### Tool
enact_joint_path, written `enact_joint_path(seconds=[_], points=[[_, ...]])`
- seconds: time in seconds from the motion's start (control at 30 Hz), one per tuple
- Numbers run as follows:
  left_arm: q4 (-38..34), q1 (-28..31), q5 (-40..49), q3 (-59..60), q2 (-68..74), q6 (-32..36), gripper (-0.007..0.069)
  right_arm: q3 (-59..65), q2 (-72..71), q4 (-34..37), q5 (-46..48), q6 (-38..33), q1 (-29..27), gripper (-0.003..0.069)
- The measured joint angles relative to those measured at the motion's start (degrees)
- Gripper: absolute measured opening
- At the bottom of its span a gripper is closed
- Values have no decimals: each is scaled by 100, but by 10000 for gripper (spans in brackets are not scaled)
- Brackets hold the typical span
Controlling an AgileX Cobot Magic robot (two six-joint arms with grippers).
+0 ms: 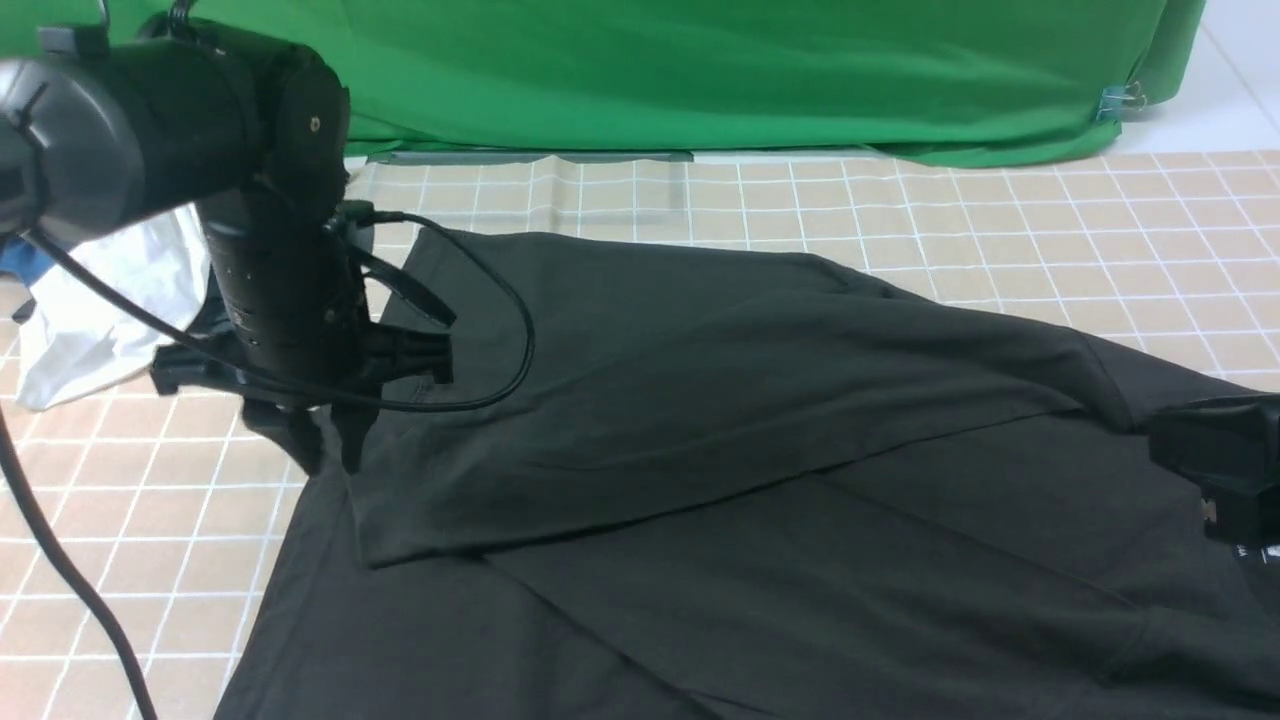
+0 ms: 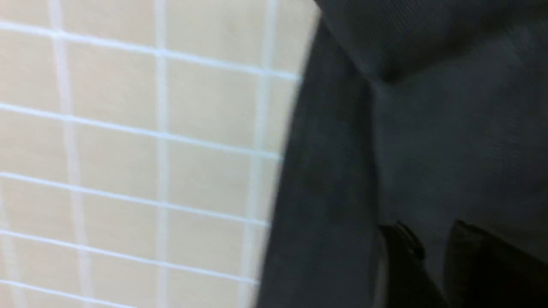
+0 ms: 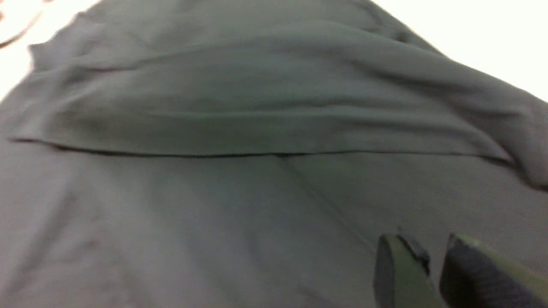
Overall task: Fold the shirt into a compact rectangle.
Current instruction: 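Fold the left side of the dark shirt inward over its body with the left gripper, then grasp the near edge of the shirt at its hem and shoulder corners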
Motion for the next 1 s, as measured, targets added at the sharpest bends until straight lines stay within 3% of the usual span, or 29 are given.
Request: enact_joint_path(seconds=[0.07, 0.2, 0.33, 0.5, 0.67, 0.8, 1.0], points=[[279, 0, 0, 0, 0, 0, 310, -98, 227, -379, 232, 342, -265, 196], [316, 5, 0, 0, 0, -18, 414, -517, 834, -580, 648, 467, -933, 196], [-258, -63, -5, 0, 0, 117, 423, -930, 1672, -502, 764, 467, -1741, 207], [-520, -349, -489, 0, 7, 174, 309, -1353, 3001, 380, 791, -100, -2529, 309], [-665, -383, -819, 0, 314, 174, 143, -1855, 4371, 928, 775, -495, -2620, 461], [-665, -383, -871, 0, 719, 201, 31, -2245, 5155, 984, 674, -517, -2620, 531], [-665, -383, -1051, 0, 986, 238, 11, -2627, 5730, 990, 434, -455, -2620, 542]])
